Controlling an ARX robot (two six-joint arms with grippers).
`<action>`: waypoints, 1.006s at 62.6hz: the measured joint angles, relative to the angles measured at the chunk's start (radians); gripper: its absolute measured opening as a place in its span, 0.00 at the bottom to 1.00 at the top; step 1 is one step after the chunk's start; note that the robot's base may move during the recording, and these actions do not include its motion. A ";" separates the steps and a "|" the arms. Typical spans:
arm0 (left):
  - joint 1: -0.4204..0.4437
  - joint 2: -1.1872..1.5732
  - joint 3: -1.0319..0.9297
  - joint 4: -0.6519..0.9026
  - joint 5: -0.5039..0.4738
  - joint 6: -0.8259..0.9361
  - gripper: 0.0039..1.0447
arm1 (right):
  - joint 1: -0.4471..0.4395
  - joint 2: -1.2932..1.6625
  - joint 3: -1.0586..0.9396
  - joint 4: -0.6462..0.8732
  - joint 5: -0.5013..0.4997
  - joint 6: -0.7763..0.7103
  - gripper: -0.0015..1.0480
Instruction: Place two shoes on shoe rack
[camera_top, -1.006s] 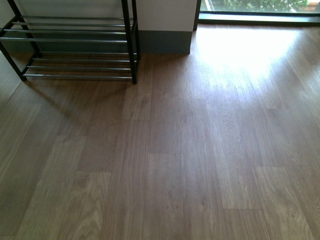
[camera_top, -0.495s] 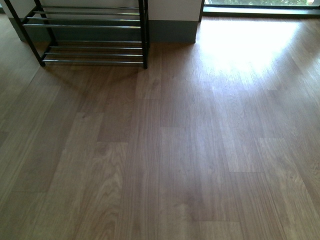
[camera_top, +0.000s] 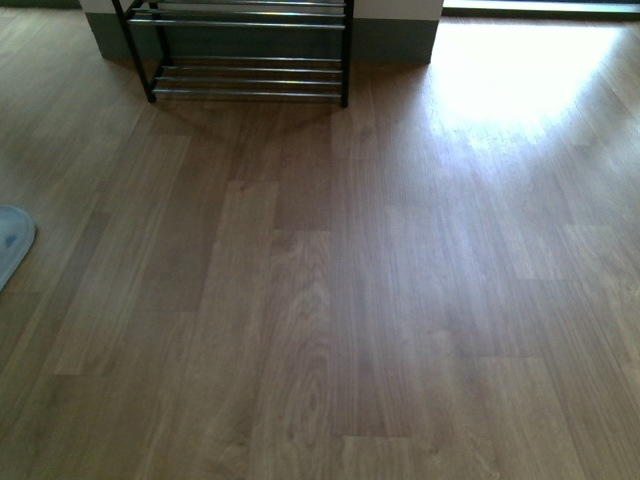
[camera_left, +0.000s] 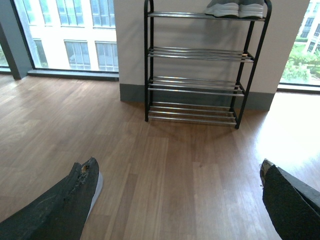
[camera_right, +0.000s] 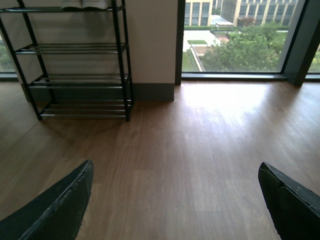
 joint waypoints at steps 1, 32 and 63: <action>0.000 0.000 0.000 0.000 0.000 0.000 0.91 | 0.000 0.000 0.000 0.000 0.001 0.000 0.91; 0.000 0.000 0.000 0.000 -0.002 0.000 0.91 | 0.000 0.000 0.000 0.000 -0.003 0.000 0.91; 0.000 0.000 0.000 0.000 -0.005 0.001 0.91 | 0.000 -0.001 0.000 0.000 -0.003 0.000 0.91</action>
